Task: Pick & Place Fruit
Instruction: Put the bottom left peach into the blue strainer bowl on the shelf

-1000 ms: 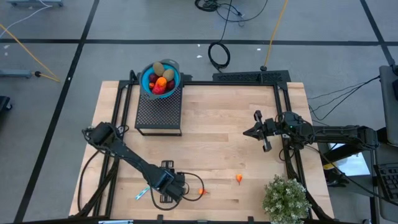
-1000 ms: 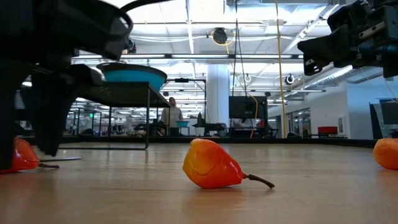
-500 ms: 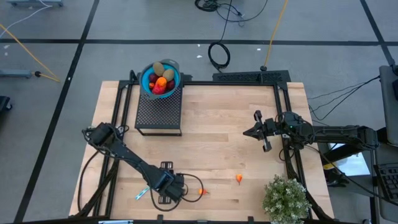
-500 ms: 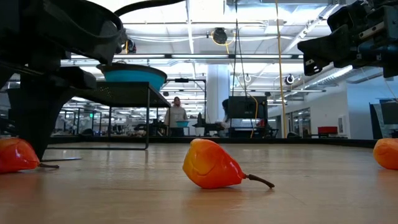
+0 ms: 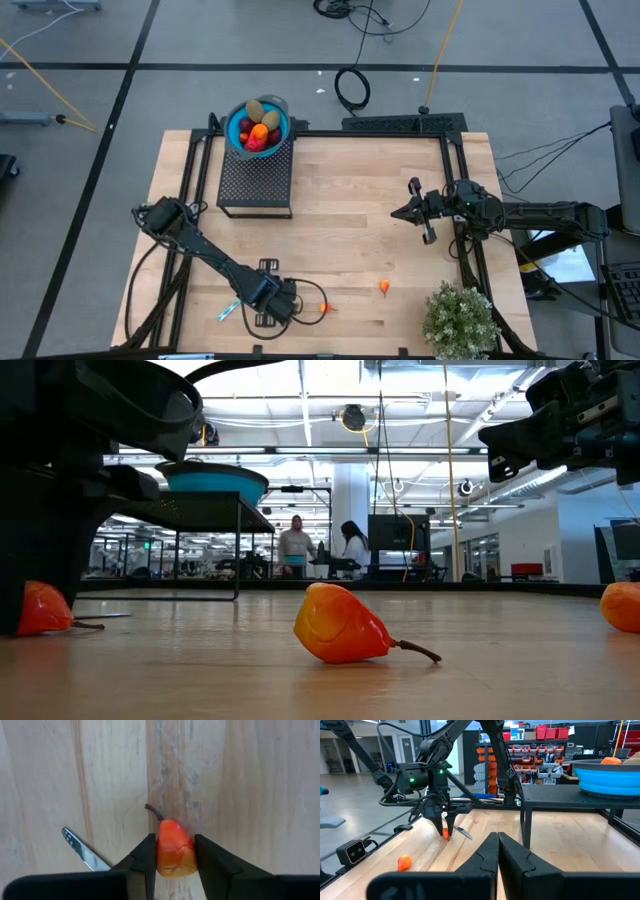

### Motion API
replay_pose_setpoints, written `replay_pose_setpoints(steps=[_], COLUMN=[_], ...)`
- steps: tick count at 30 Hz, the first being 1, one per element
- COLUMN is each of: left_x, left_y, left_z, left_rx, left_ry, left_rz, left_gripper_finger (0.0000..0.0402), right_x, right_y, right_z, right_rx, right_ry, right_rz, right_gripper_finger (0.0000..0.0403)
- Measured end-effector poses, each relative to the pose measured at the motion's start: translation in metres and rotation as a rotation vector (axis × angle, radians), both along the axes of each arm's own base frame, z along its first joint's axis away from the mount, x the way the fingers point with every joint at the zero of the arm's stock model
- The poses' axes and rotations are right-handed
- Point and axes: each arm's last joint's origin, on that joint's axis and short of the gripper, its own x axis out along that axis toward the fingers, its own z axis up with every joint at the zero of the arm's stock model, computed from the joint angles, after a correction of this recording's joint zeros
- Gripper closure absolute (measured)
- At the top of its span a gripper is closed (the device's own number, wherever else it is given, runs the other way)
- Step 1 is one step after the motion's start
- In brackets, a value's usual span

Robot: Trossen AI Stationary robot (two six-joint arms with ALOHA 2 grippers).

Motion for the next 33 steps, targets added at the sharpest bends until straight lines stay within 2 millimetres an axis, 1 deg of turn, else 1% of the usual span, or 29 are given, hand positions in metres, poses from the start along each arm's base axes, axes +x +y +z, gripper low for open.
replay_pose_setpoints(steps=[2, 5, 8, 12, 15, 21, 25, 29, 33], left_x=[0.000, 0.000, 0.000, 0.000, -0.001, -0.014, -0.027, -0.038, -0.047], left_y=[0.000, 0.001, 0.006, 0.013, 0.015, 0.010, 0.003, -0.008, -0.020], left_z=[0.000, 0.003, 0.018, 0.049, 0.080, 0.144, 0.178, 0.200, 0.207], left_rx=[0.004, 0.005, -0.010, -0.058, -0.114, -0.240, -0.310, -0.370, -0.352], left_ry=[0.000, -0.005, -0.045, -0.154, -0.305, -0.657, -0.867, -1.042, -1.151], left_rz=[-0.025, -0.092, -0.141, -0.189, -0.262, -0.498, -0.673, -0.885, -1.108], left_gripper_finger=[0.0302, 0.0304, 0.0297, 0.0295, 0.0294, 0.0294, 0.0293, 0.0293, 0.0293], right_x=[0.000, 0.000, 0.000, 0.000, 0.000, 0.000, 0.000, 0.000, 0.000], right_y=[0.000, 0.000, 0.000, 0.000, 0.000, 0.000, 0.000, 0.000, 0.000], right_z=[0.000, 0.000, 0.000, 0.000, -0.002, -0.003, -0.003, -0.003, -0.003], right_rx=[0.000, 0.000, 0.000, 0.001, 0.003, 0.007, 0.003, -0.019, -0.022], right_ry=[0.001, 0.000, 0.000, 0.005, 0.016, 0.034, 0.032, 0.027, 0.025], right_rz=[0.000, 0.000, 0.000, 0.000, 0.000, 0.000, 0.000, -0.001, -0.001], right_gripper_finger=[0.0403, 0.0403, 0.0403, 0.0403, 0.0403, 0.0403, 0.0403, 0.0403, 0.0403])
